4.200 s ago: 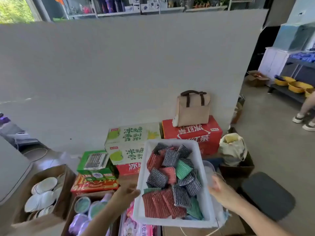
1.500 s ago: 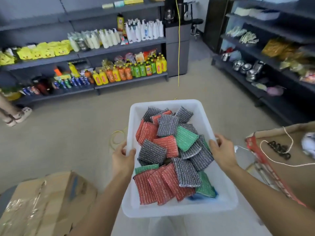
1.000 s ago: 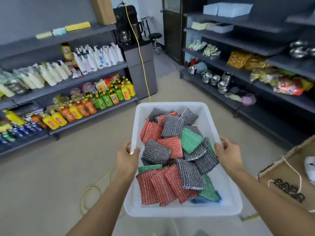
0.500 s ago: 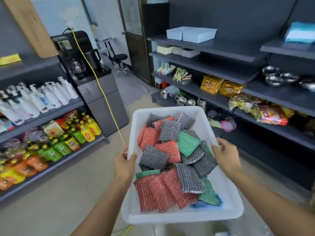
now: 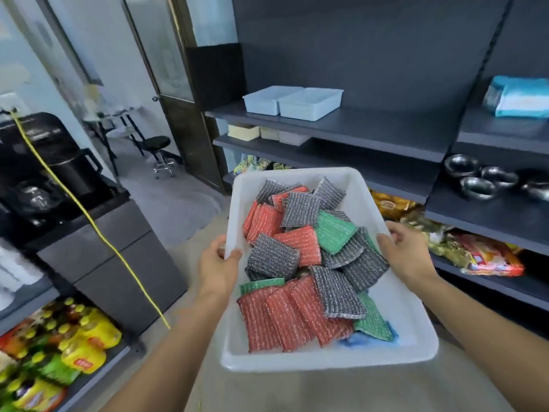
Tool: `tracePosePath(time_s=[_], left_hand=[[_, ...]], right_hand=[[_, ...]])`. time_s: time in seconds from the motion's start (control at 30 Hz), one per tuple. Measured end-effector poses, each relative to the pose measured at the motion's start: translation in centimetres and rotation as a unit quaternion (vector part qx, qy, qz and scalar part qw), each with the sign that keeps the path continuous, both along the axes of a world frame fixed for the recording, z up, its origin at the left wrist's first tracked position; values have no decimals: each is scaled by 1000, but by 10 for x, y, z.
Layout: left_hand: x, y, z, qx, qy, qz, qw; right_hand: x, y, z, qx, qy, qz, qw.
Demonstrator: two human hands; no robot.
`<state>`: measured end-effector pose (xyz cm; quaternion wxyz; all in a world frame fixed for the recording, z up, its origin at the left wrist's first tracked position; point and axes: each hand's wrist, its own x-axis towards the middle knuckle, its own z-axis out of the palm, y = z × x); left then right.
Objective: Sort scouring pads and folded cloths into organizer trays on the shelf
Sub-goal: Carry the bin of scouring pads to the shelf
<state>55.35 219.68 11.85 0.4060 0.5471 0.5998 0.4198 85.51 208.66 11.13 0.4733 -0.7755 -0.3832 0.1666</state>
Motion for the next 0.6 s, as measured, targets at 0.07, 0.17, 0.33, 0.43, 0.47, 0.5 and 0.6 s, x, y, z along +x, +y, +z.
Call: tracePosePath(time_s=[0.07,0.17,0.33,0.43,0.47,0.5,0.6], left_hand=[[23,57,19,11,-6,-28,1000],[61,132,47,28,-11,-67,997],[142,239,75,40,-42,-127,990],[200,290,84,49,-60,-168,983],[220,305,86,47,-62,-178,981],[240,319,88,43,-65,-186,979],[298,362,93,28,-60,-210,975]], right_hand=[[15,44,18,17,-2,-10,1000],[44,100,41,30,12,-58,998],[115,174,77,43,-17,-114,992],[168,213,96,36,-47,-138,989],[187,225,100,29,-49,-146,988],[205,236,103,24,-50,-154,987],[256,266,110,15,-49,-175,983]])
